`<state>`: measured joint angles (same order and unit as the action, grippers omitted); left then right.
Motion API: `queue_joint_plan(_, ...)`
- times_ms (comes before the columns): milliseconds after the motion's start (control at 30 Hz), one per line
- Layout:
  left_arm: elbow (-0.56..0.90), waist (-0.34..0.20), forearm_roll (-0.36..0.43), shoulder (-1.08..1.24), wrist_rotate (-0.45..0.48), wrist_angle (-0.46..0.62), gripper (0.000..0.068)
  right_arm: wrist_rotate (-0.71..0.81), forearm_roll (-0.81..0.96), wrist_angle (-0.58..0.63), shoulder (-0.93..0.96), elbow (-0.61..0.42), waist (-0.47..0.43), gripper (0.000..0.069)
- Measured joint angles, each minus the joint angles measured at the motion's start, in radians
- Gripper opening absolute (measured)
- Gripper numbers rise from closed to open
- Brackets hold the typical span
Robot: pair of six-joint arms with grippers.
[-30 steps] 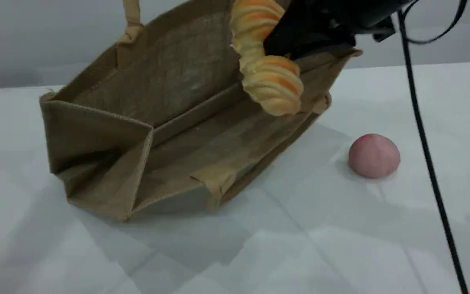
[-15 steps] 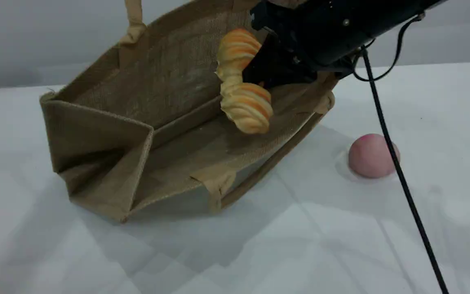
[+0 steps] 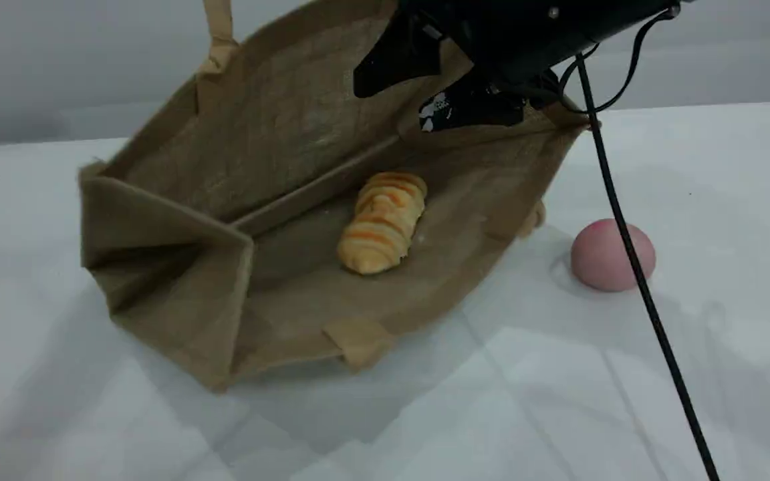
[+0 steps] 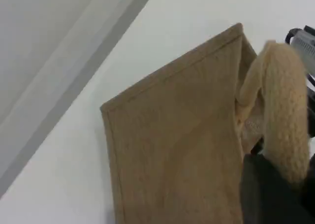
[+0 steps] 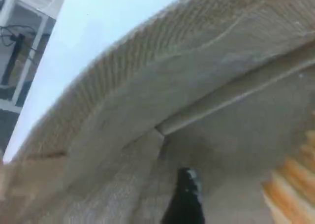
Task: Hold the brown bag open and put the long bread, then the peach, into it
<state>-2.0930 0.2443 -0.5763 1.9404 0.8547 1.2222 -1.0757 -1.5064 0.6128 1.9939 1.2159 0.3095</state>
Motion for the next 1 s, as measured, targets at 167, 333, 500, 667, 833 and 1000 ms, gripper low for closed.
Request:
queue_joint_plan(167, 0.0, 0.0, 0.0, 0.0, 0.0, 0.0, 0.0088, -0.028, 0.06, 0.003, -0.025, -0.001, -0.015, 0.0559)
queue_joint_plan(333, 0.0, -0.001, 0.0, 0.0, 0.0, 0.0, 0.0088, 0.016, 0.161, 0.063, -0.114, -0.001, -0.088, 0.0557)
queue_joint_plan(500, 0.0, -0.001, 0.0, 0.0, 0.0, 0.0, 0.0088, 0.136, 0.346, 0.095, -0.229, -0.001, -0.175, 0.0555)
queue_joint_plan(667, 0.0, -0.001, 0.0, 0.0, 0.0, -0.001, 0.0088, 0.375, 0.61, 0.118, -0.339, -0.001, -0.247, 0.0555)
queue_joint_plan(833, 0.0, -0.002, 0.0, 0.0, 0.0, -0.001, 0.0088, 0.658, 0.939, 0.184, -0.375, -0.001, -0.25, 0.0555)
queue_joint_plan(1000, 0.0, -0.002, 0.0, 0.0, 0.0, -0.001, 0.0088, 0.844, 1.185, 0.202, -0.356, -0.002, -0.25, 0.0554)
